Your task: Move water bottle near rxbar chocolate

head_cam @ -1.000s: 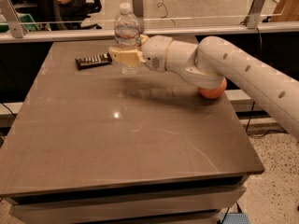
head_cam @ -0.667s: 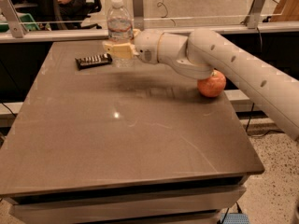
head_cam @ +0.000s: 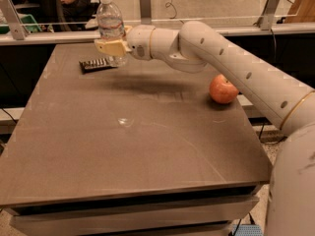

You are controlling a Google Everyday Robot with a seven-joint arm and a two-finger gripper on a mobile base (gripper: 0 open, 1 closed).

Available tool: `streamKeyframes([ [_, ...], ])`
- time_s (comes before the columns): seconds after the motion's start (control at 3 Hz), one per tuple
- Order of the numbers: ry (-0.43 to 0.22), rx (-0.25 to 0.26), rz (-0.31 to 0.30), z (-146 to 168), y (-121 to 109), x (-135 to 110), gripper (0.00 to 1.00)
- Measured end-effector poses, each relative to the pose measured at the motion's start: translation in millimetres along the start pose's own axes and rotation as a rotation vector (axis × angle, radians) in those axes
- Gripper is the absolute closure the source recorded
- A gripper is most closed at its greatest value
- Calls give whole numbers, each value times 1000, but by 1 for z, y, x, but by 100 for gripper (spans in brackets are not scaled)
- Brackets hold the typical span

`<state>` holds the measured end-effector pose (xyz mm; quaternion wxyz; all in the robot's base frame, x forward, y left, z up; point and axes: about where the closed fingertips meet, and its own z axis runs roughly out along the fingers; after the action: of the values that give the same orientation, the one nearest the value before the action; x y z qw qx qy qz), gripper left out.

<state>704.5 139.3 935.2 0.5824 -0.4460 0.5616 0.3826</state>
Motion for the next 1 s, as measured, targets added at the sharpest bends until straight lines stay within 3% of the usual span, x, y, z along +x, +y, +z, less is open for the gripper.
streamKeyframes([
  [0.33, 8, -11, 1, 10, -11, 9, 100],
  [1.0, 43, -8, 10, -2, -34, 36, 100],
])
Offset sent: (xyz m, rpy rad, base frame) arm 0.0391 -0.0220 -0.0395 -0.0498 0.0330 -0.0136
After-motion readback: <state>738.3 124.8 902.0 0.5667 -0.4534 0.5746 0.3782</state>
